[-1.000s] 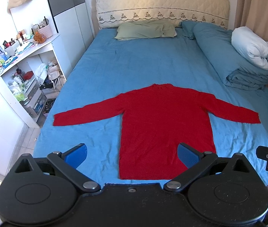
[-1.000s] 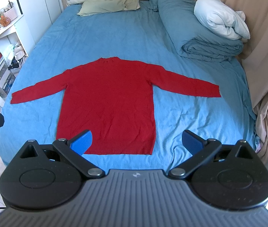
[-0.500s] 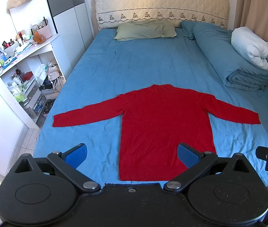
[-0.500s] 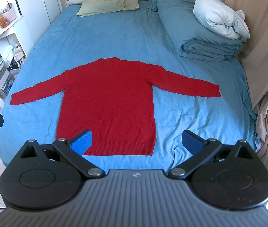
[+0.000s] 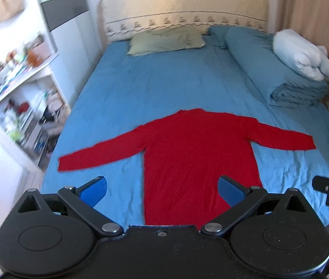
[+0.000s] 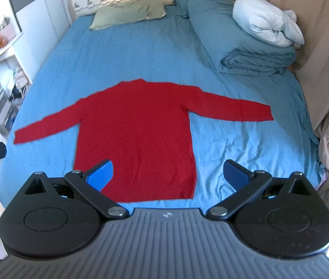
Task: Fold small clothes
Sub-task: 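Move the right tool to a sweater sleeve cuff and grasp it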
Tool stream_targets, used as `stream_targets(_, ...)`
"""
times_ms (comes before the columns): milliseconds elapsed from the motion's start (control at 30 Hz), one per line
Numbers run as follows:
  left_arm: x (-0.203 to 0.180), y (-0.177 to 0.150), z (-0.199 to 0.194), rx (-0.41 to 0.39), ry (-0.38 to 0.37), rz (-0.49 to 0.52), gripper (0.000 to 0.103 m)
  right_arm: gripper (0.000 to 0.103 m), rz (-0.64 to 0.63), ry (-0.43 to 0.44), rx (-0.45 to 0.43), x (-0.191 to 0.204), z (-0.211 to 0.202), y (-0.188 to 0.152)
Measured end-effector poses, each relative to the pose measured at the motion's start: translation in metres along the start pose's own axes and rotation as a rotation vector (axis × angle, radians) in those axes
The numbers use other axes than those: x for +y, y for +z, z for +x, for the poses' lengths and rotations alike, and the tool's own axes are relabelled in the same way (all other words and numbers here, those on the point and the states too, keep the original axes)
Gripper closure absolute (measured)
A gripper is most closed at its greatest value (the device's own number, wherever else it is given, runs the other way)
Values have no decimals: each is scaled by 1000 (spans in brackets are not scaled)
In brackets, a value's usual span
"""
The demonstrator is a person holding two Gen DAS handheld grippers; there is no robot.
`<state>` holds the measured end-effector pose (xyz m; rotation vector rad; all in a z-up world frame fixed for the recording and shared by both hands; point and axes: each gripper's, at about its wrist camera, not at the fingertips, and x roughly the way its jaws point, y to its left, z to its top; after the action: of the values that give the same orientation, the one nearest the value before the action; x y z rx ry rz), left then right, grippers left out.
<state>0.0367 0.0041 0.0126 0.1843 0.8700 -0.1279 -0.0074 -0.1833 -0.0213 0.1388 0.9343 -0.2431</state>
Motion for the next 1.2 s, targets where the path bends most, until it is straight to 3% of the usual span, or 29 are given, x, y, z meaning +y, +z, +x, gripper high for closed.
stream_targets(200,-21,35,32,-30,-58,32,0,0,94,-59,-38,-29,22,27)
stream_targets(467,-94,97,103,-16,-57,16,0,0,151,-118,-73,-120,97,88)
stream_targets(667,-144,133,177,9,-41,-5,0,0,160,-148,-35,-193,202,129)
stream_targets(867,-191,155,273,32,-8,-18,0,0,232,-194,-30,-259,321,143)
stream_targets(967,-215,157,324,23,9,8,0,0,311,-230,-40,-292,378,141)
stream_targets(1200,-263,154,450,87,-65,12,0,0,500,-294,-35,-364,491,107)
